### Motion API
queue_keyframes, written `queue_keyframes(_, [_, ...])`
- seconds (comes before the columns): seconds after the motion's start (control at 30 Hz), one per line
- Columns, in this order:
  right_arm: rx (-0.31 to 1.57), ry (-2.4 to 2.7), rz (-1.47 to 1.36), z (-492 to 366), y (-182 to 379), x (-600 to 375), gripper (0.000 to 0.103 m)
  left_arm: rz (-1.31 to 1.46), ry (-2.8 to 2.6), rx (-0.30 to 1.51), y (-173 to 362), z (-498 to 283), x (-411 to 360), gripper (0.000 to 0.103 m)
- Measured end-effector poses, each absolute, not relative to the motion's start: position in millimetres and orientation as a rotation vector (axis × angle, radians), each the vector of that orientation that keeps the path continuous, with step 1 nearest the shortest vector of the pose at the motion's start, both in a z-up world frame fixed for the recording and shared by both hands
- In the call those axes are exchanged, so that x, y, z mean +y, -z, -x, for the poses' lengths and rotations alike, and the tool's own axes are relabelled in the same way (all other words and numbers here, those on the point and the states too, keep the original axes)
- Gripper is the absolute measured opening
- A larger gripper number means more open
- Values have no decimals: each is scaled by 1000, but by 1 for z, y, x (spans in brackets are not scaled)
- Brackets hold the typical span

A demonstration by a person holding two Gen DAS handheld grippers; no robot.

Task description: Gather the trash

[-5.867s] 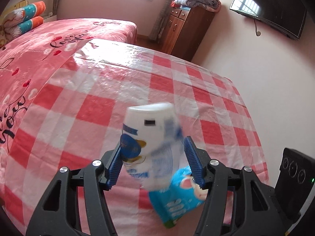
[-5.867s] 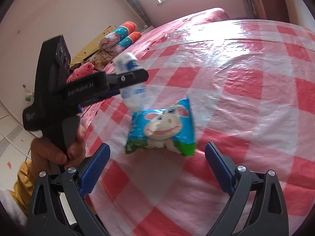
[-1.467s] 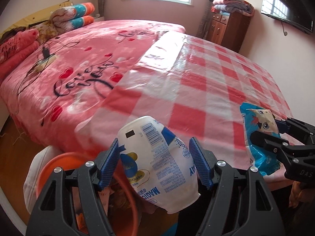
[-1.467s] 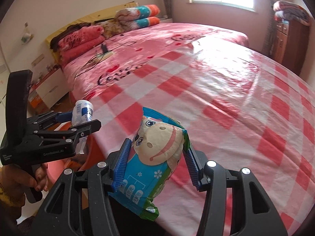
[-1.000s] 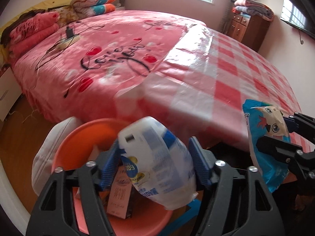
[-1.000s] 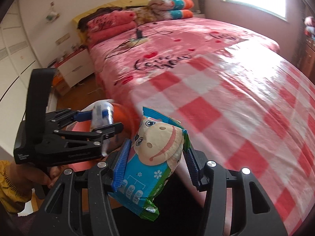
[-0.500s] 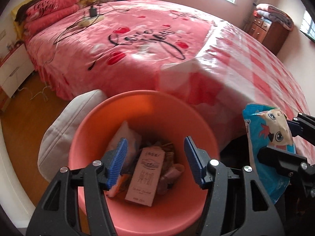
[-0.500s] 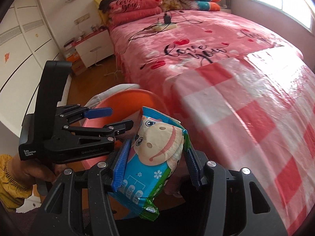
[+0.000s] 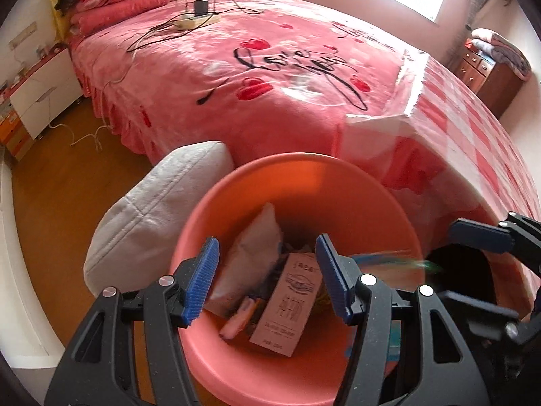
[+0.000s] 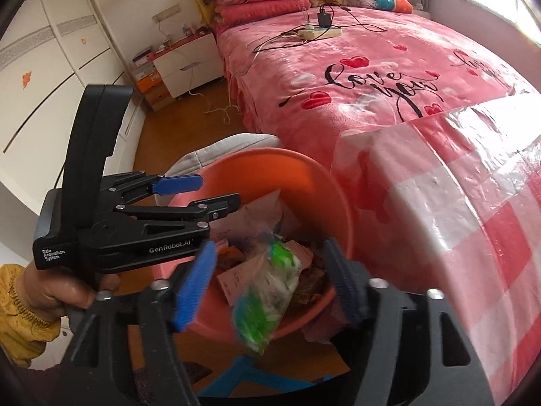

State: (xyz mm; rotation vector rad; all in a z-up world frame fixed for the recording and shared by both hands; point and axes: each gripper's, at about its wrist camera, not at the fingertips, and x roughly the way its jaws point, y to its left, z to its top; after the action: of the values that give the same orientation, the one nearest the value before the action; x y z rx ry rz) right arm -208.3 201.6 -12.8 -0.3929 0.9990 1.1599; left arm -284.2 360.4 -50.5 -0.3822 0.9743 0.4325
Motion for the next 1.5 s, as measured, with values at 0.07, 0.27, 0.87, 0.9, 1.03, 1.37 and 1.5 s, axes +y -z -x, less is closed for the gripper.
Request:
queue_keyframes(0.07, [998,-1139,382,206,13,198,82,390,-442,978,52,284,364,71])
queue_keyframes(0.27, [982,-1057,317,188,8,178,90,409,-453,975,54,281,366,83])
queue_keyframes(0.87, [849,-890,225,163,-14,115,93,279,-455,819,12,261,331,95])
queue_keyframes(0.9, [844,-884,220,162,-15,113,93,279,-445,799,8,259,328,95])
queue_keyframes(1.03, [810,-846,198,157,-20,99,95,280,-420,751,-3,251,317,96])
queue_keyframes(1.37, [753,-748,141,140,-29,58,95,299,-331,622,-23,229,289,96])
queue_keyframes(1.5, [726,-703,119,133,-32,40,95,267,-300,627,-28,213,272,97])
